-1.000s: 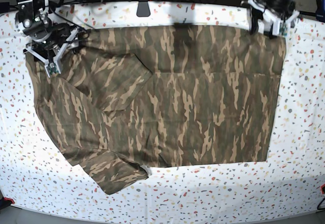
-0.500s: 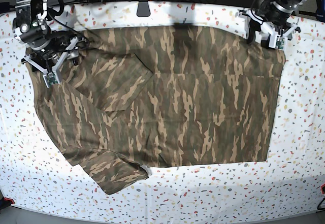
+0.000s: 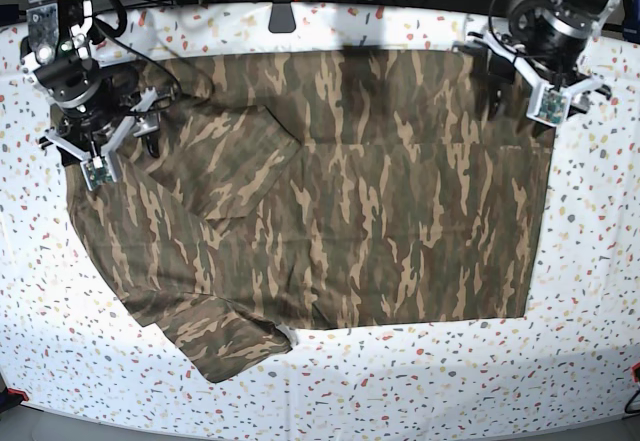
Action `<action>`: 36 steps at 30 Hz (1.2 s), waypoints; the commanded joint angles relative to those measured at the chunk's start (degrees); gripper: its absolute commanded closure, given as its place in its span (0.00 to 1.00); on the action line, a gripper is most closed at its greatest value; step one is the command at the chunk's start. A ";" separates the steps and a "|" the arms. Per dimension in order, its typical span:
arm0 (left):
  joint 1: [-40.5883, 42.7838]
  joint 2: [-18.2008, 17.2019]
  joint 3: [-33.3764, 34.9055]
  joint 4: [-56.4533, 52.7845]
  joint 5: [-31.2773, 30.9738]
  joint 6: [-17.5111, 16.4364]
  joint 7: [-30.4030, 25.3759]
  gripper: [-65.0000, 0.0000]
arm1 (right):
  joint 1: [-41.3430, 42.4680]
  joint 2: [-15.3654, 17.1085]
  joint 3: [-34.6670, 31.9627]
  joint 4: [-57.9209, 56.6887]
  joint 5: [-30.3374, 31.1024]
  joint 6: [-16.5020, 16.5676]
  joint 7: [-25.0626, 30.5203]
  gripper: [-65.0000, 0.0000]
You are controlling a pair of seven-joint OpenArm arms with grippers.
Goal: Fold the T-shirt properly
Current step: 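Open both grippers and release the collar edge onto the table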
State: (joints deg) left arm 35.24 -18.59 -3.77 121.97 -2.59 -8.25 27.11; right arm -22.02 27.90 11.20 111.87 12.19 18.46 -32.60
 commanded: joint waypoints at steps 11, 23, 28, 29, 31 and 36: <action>-9.75 -0.44 -0.31 1.36 1.90 2.49 -10.51 0.47 | 5.20 -1.01 0.42 1.14 0.13 -0.24 4.66 0.39; -21.05 -0.31 -0.26 0.70 -5.44 2.45 6.01 0.47 | 17.00 -6.19 0.42 0.81 3.91 4.13 -14.67 0.39; -14.58 -0.31 -0.26 -8.96 -5.42 2.43 -4.81 0.48 | 10.86 -6.34 0.42 -5.84 1.53 6.99 -5.81 0.39; -14.27 -0.28 -0.26 -12.02 -5.46 2.40 -5.35 0.48 | 10.71 -6.34 0.42 -7.85 1.81 6.86 -5.07 0.39; -14.32 -0.31 -0.26 -17.55 -5.68 2.16 -5.35 0.48 | 10.91 -6.32 0.42 -11.52 1.95 6.86 -5.09 0.39; -13.99 0.17 -0.26 -23.76 -8.87 1.88 -4.83 0.48 | 10.73 -6.32 0.42 -18.45 1.51 6.99 -5.16 0.39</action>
State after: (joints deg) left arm 21.26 -18.09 -3.70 97.51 -11.22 -6.42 23.18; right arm -11.62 20.80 11.22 92.49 13.67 25.39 -38.41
